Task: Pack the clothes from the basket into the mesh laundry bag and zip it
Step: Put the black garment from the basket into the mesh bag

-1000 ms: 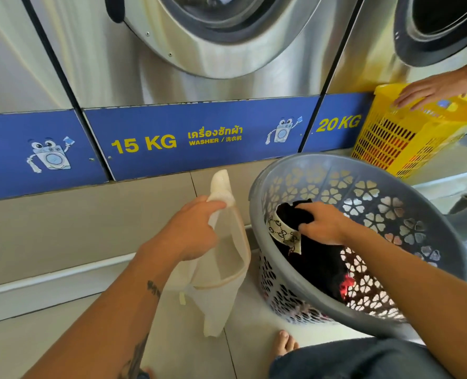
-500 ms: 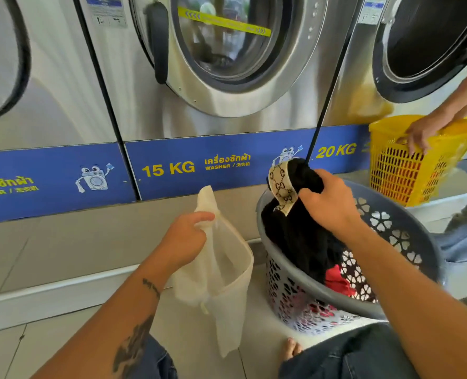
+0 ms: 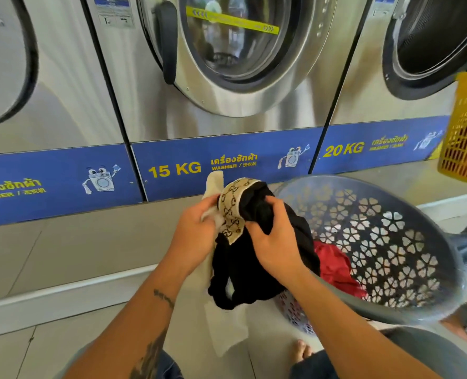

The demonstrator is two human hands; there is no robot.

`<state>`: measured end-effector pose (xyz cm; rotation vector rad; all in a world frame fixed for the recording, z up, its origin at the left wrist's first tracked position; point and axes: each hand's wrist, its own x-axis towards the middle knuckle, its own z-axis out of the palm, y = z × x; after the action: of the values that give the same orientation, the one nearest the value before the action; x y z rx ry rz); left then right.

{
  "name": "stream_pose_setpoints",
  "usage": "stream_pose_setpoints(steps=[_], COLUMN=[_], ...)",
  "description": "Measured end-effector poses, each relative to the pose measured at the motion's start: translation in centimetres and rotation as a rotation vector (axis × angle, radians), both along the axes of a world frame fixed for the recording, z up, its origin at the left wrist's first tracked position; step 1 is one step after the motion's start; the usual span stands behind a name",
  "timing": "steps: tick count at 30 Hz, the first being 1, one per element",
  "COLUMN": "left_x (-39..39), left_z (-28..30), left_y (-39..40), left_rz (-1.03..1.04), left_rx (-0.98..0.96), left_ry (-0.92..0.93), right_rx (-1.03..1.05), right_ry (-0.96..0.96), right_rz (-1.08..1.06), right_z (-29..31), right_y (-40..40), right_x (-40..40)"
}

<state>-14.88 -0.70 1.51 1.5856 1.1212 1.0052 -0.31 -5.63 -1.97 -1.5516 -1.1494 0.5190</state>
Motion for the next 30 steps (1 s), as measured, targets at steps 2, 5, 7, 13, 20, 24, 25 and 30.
stream_pose_setpoints(steps=[2, 5, 7, 13, 20, 24, 25, 30], left_x=[0.6, 1.3, 1.6, 2.1, 1.8, 1.6, 1.5, 1.9], left_z=[0.2, 0.2, 0.3, 0.8, 0.7, 0.5, 0.5, 0.6], left_y=[0.3, 1.1, 1.4, 0.8, 0.0, 0.5, 0.7, 0.8], left_rz=[0.010, 0.036, 0.042, -0.021, 0.014, 0.060, 0.058, 0.040], left_rx=[0.020, 0.033, 0.028, -0.022, -0.036, -0.074, -0.078, -0.067], left_ry=[-0.041, -0.046, -0.062, -0.020, -0.005, 0.011, 0.014, 0.004], right_rx=[0.009, -0.073, -0.124, -0.224, -0.668, -0.640, -0.587, -0.409], right_ry=[-0.183, -0.411, -0.547, -0.913, -1.160, -0.847, -0.774, -0.785], right_rz=[0.059, 0.159, 0.210, 0.374, 0.502, 0.552, 0.552, 0.553], right_z=[-0.5, -1.3, -1.7, -3.1, -2.6, -0.5, 0.2, 2.5], right_y=[0.2, 0.2, 0.3, 1.4, 1.8, 1.7, 1.5, -0.2], right_x=[0.2, 0.5, 0.6, -0.3, -1.3, -0.2, 0.2, 2.3])
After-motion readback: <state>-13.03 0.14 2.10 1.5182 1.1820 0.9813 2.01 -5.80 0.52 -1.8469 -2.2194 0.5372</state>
